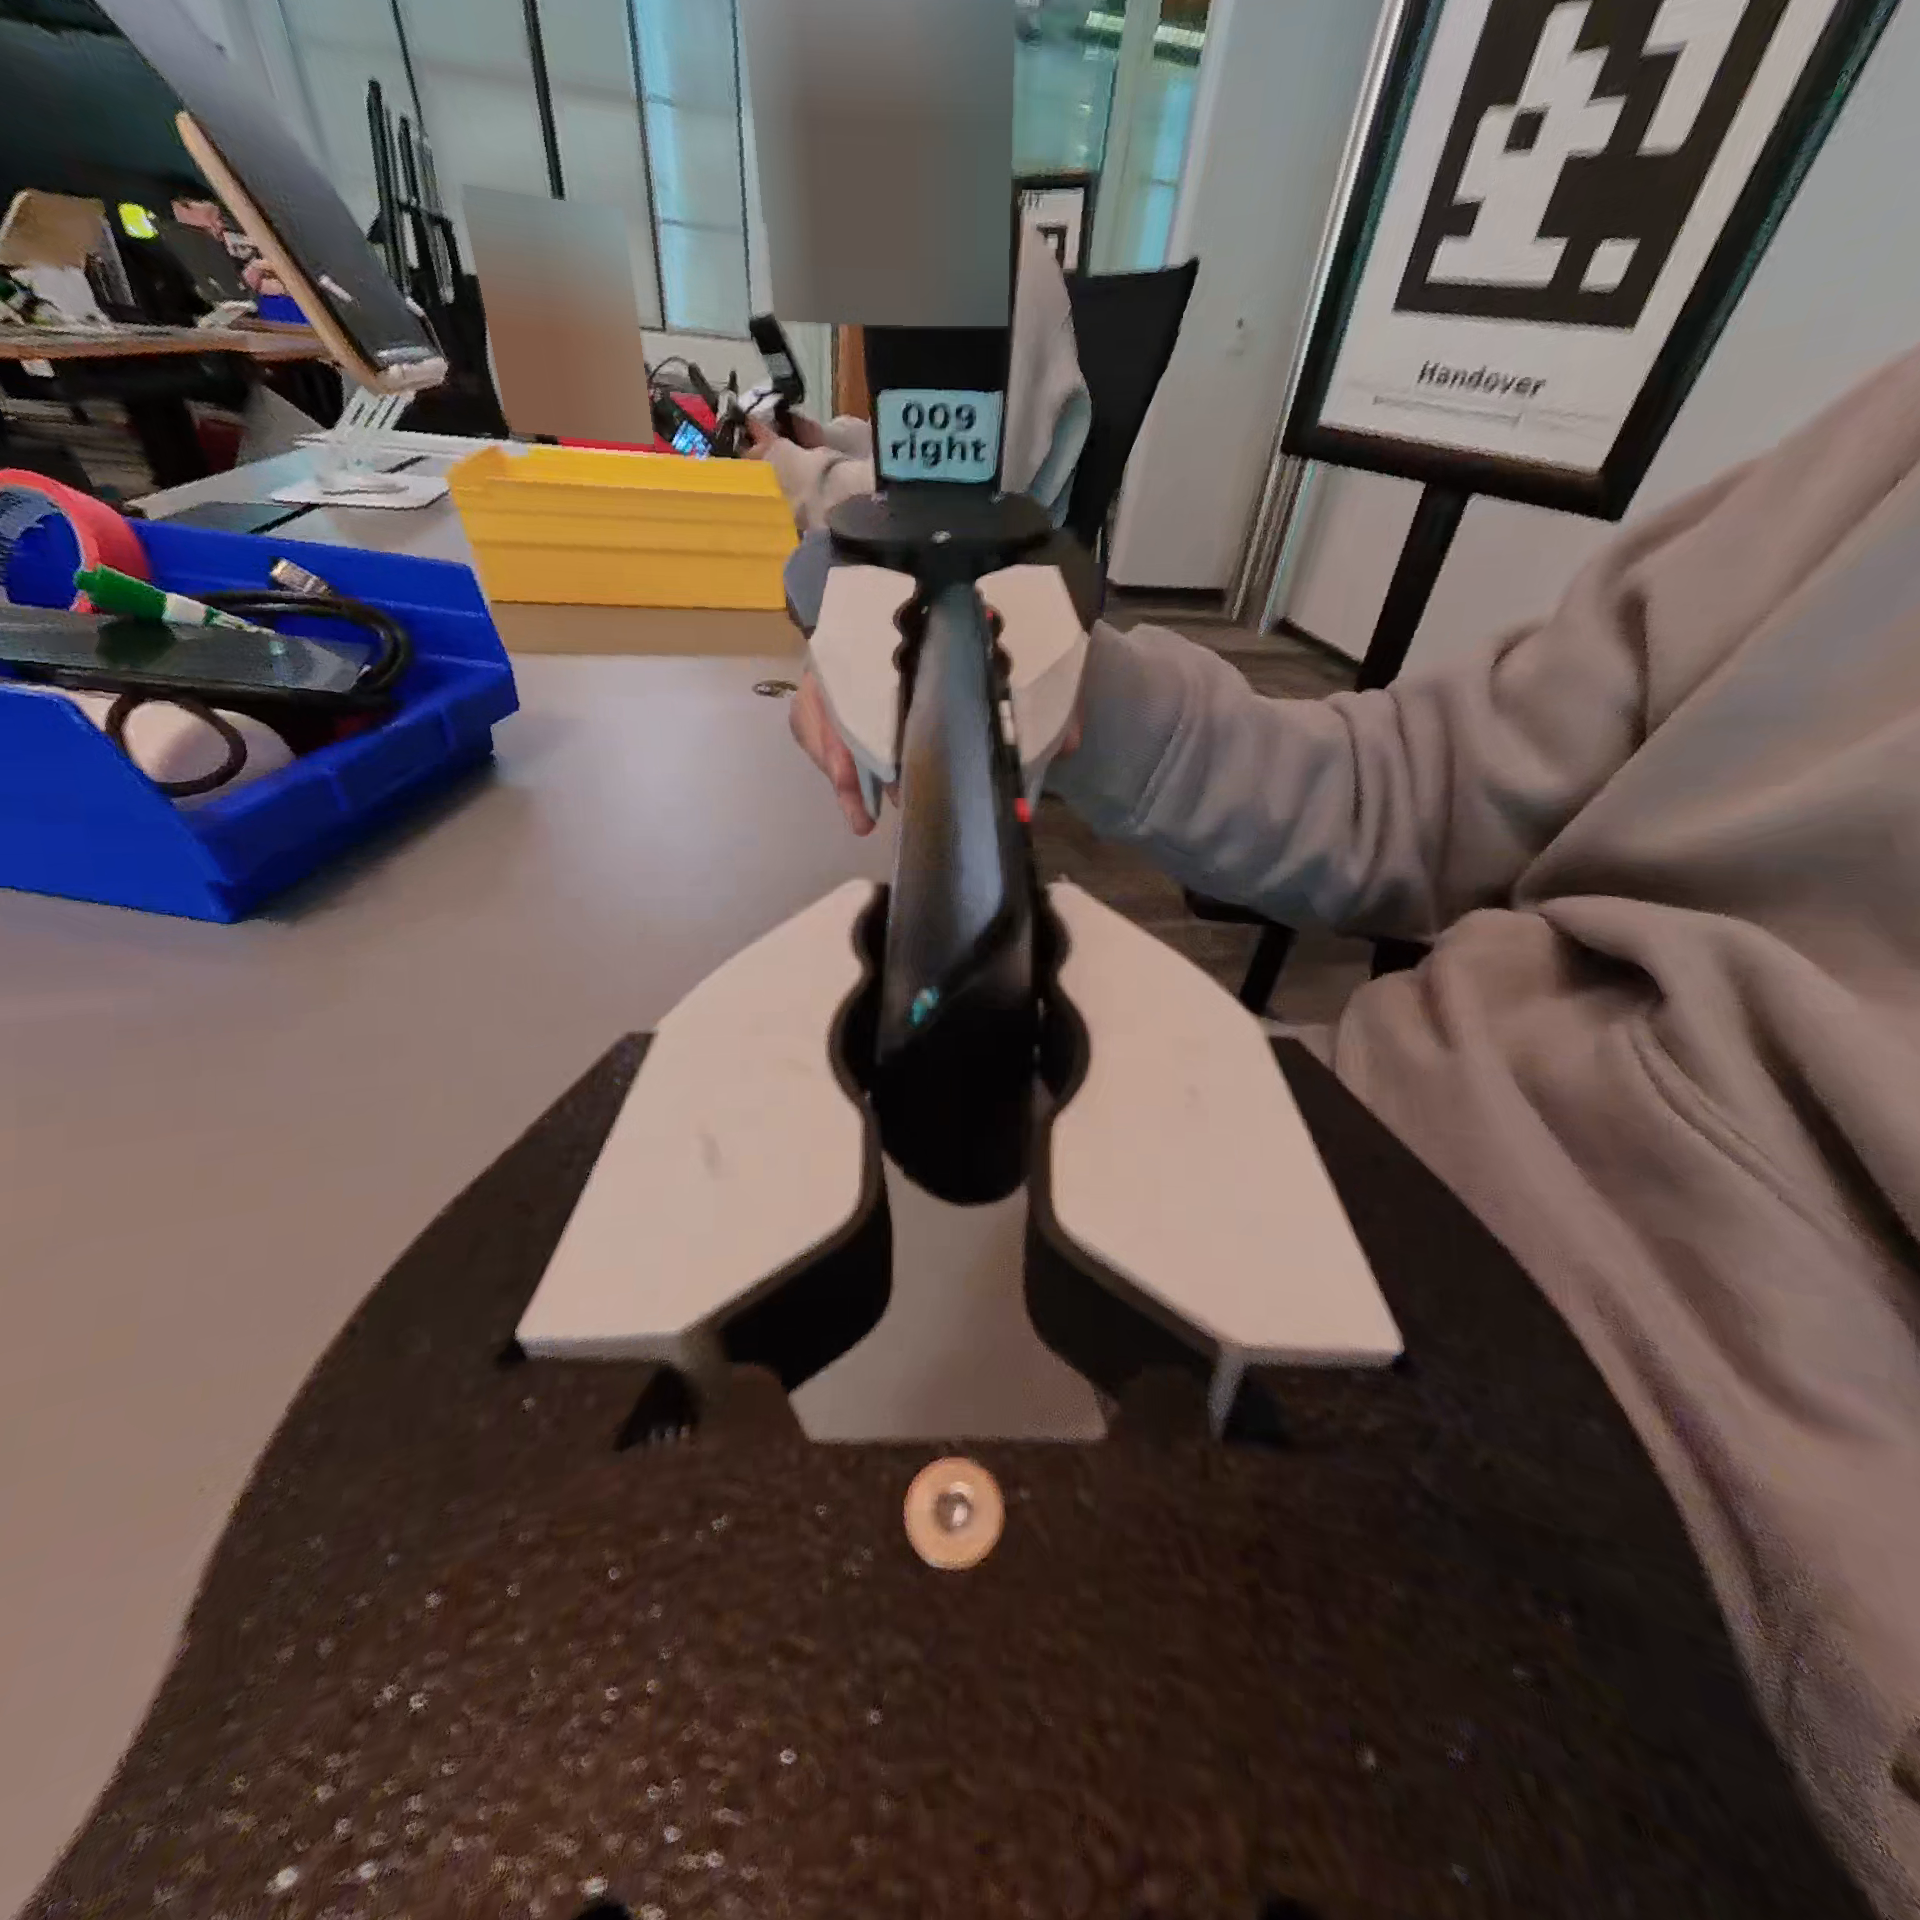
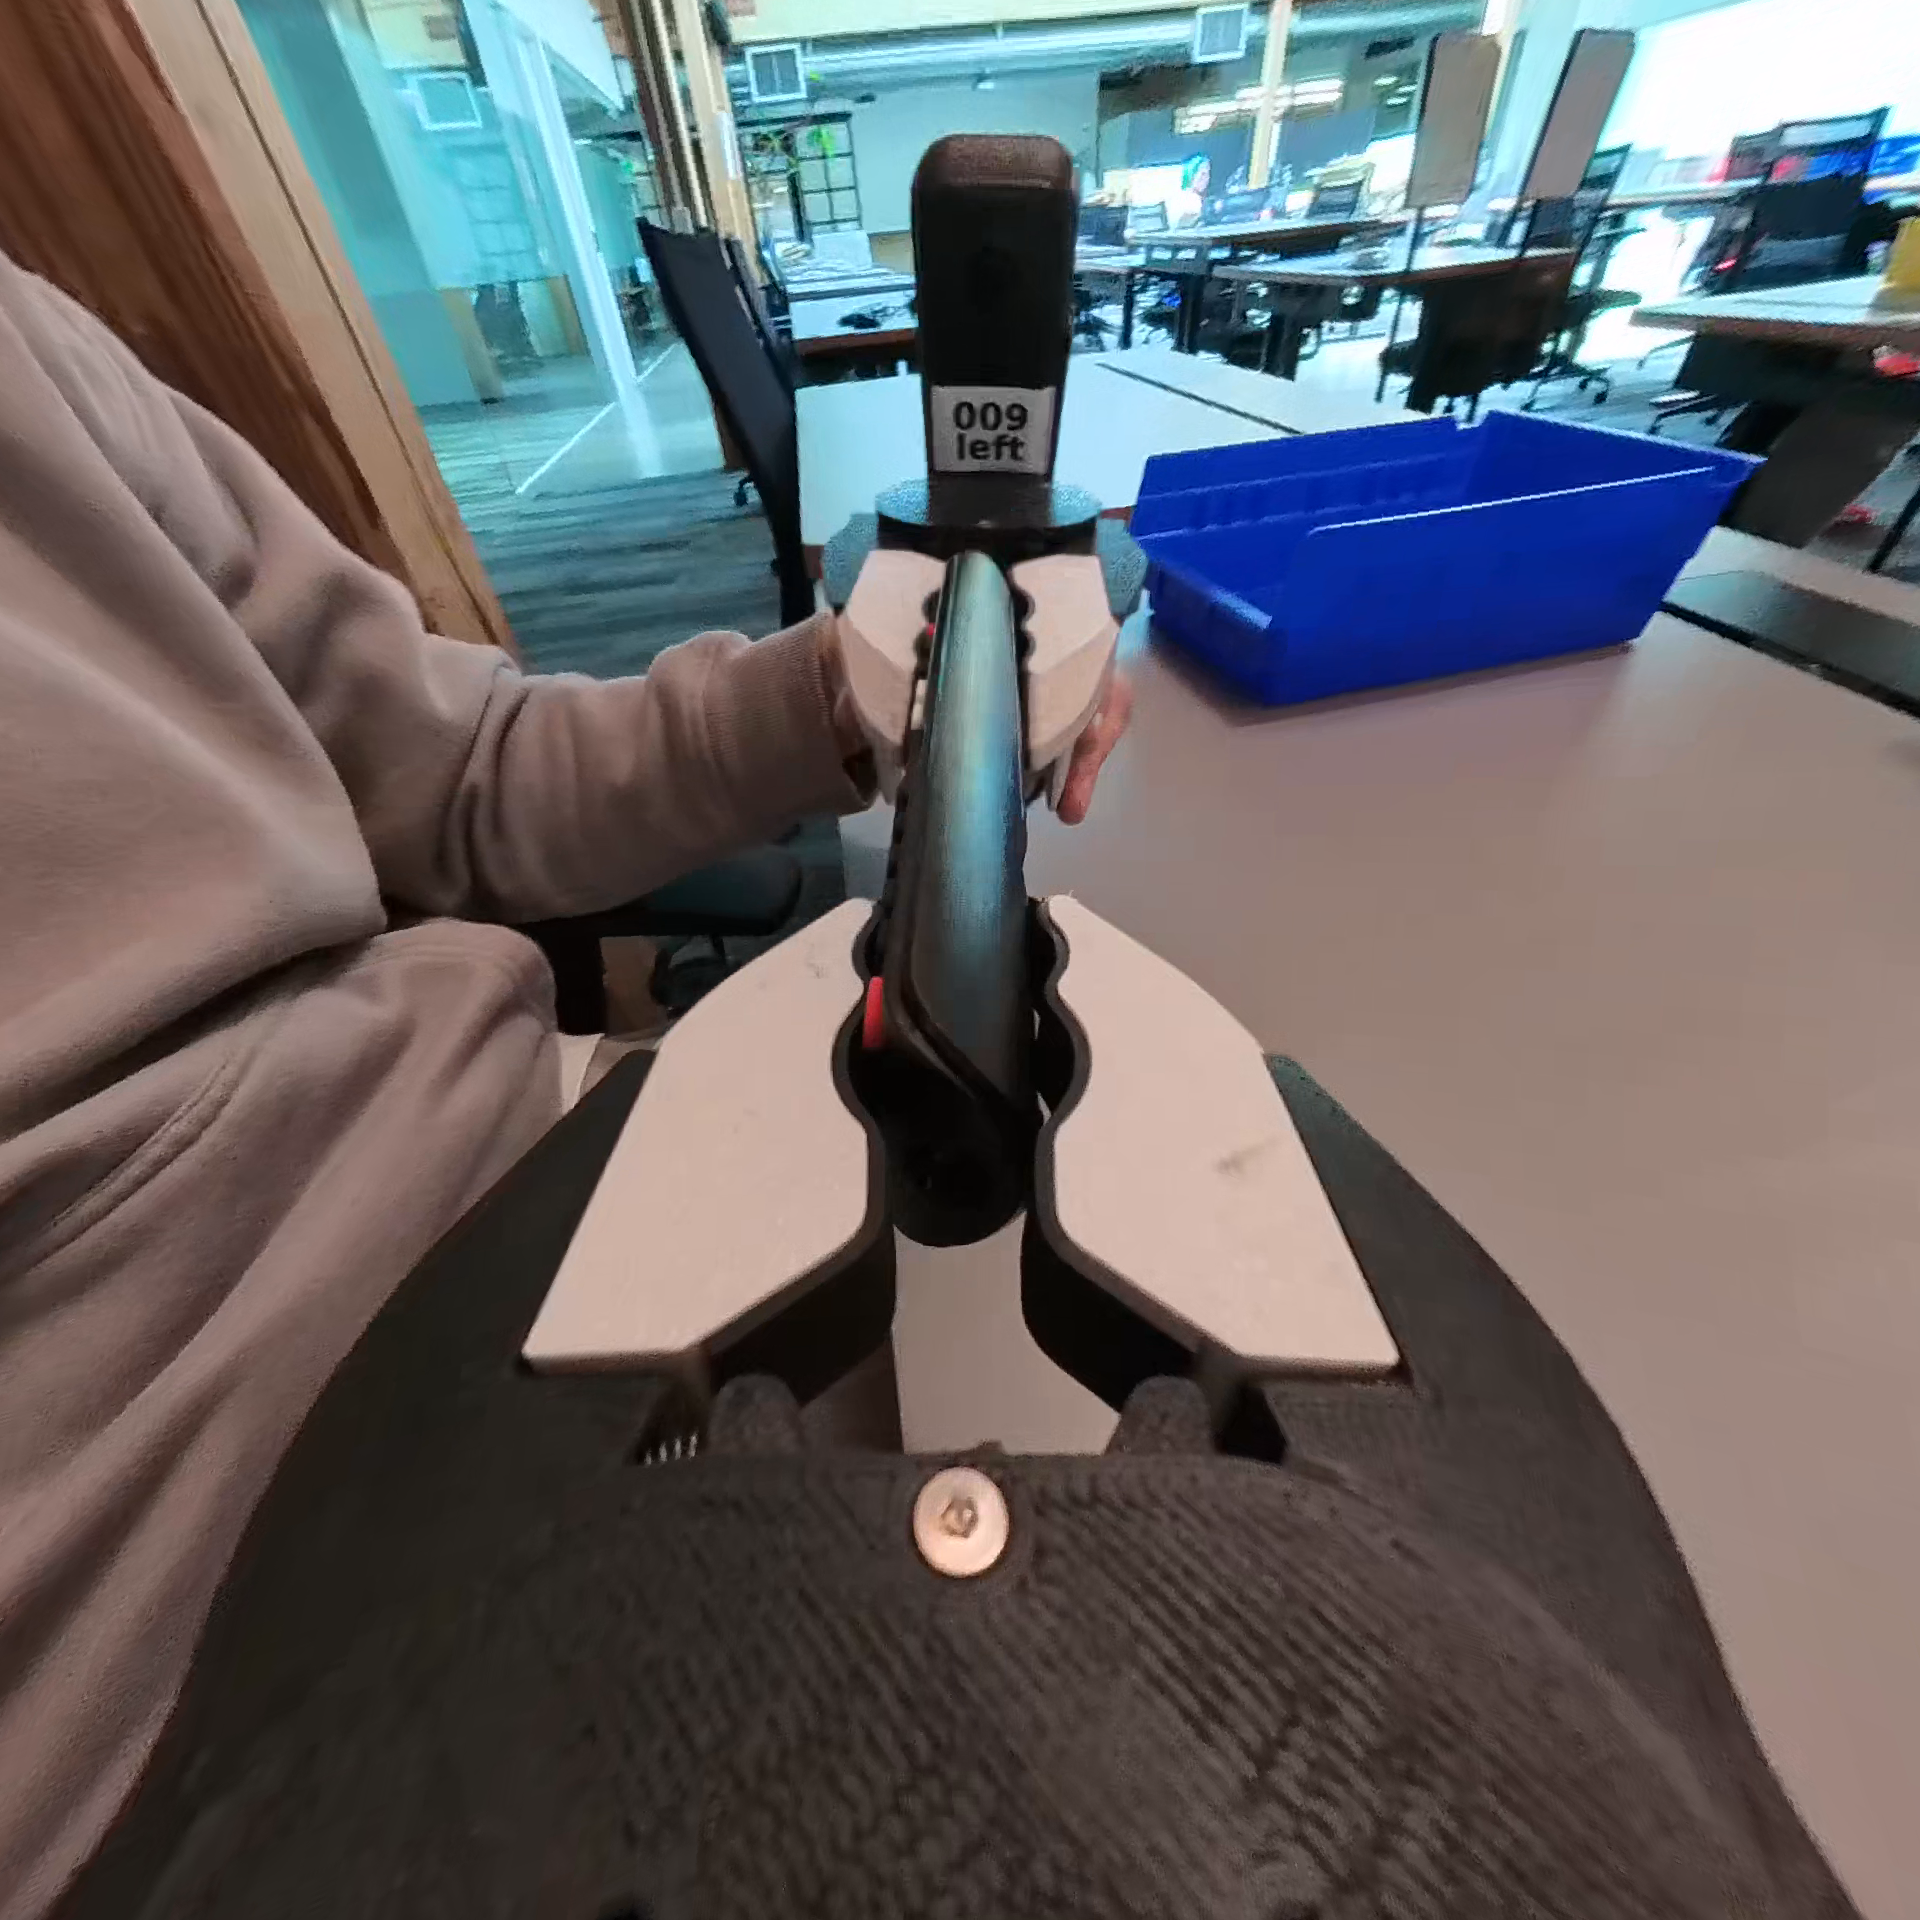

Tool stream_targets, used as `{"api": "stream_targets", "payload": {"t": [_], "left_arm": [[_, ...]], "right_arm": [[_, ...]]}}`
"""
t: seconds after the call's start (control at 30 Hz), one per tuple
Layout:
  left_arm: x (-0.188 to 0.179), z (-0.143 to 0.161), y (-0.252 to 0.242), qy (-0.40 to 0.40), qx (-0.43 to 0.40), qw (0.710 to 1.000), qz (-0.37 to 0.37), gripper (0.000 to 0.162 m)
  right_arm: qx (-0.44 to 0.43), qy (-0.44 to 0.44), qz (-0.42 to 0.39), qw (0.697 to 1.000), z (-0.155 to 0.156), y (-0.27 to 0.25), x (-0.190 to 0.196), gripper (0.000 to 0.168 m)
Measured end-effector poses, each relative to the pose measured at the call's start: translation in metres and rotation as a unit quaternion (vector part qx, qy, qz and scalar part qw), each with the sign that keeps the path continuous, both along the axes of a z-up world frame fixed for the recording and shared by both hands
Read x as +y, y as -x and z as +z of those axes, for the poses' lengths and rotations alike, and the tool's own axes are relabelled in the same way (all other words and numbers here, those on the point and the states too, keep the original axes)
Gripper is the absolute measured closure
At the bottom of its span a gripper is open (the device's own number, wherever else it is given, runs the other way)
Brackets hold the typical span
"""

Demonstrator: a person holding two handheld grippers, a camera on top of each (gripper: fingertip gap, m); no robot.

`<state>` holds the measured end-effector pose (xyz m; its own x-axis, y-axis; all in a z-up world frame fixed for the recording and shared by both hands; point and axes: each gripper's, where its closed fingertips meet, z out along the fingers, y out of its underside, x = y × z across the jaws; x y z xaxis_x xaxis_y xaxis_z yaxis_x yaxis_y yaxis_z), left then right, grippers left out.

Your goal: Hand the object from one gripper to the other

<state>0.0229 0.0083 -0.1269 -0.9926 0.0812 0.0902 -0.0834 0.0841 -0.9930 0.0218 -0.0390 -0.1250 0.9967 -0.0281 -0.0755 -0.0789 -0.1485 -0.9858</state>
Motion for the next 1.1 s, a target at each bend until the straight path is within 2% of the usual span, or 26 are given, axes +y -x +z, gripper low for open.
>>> {"api": "stream_targets", "payload": {"t": [0.1, 0.17, 0.2, 0.3, 0.37, 0.53, 0.63, 0.77, 0.83, 0.9, 1.0, 1.1], "left_arm": [[-0.002, -0.002, -0.004, 0.002, 0.022, 1.0, -0.002, 0.138], [-0.004, 0.006, -0.009, 0.047, 0.064, 0.997, 0.0, 0.138], [-0.003, 0.013, -0.012, 0.083, 0.105, 0.991, -0.006, 0.138], [0.002, 0.039, -0.024, 0.21, 0.253, 0.944, -0.038, 0.139], [0.0, 0.041, -0.025, 0.25, 0.307, 0.916, -0.066, 0.139], [-0.021, 0.038, -0.008, 0.28, 0.385, 0.865, -0.156, 0.138], [-0.03, 0.035, 0.008, 0.266, 0.418, 0.841, -0.218, 0.138], [-0.045, 0.025, 0.025, 0.214, 0.435, 0.839, -0.248, 0.138], [-0.047, 0.025, 0.024, 0.218, 0.444, 0.833, -0.249, 0.138], [-0.045, 0.024, 0.021, 0.228, 0.44, 0.834, -0.243, 0.138], [-0.044, 0.021, -0.004, 0.249, 0.424, 0.858, -0.148, 0.131], [-0.041, 0.004, -0.035, 0.207, 0.353, 0.913, 0.003, 0.103]], "right_arm": [[-0.018, -0.036, -0.028, 0.999, 0.01, -0.008, -0.001, 0.141], [-0.01, -0.107, -0.06, 0.992, 0.027, -0.018, -0.006, 0.137], [-0.006, -0.143, -0.077, 0.987, 0.036, -0.024, -0.011, 0.128], [-0.001, -0.209, -0.113, 0.971, 0.048, -0.038, -0.023, 0.114], [0.001, -0.238, -0.113, 0.965, 0.052, -0.038, -0.023, 0.111], [-0.047, -0.236, -0.067, 0.968, 0.05, -0.015, 0.0, 0.098], [-0.081, -0.245, -0.049, 0.965, 0.055, -0.003, 0.002, 0.094], [-0.139, -0.241, -0.034, 0.96, 0.056, 0.008, 0.003, 0.095], [-0.164, -0.227, -0.013, 0.96, 0.055, 0.017, 0.005, 0.119], [-0.16, -0.199, -0.024, 0.967, 0.052, 0.013, 0.008, 0.119], [-0.17, -0.155, -0.093, 0.969, 0.049, -0.007, 0.007, 0.12], [-0.175, -0.09, -0.195, 0.961, 0.045, -0.035, -0.001, 0.12]]}}
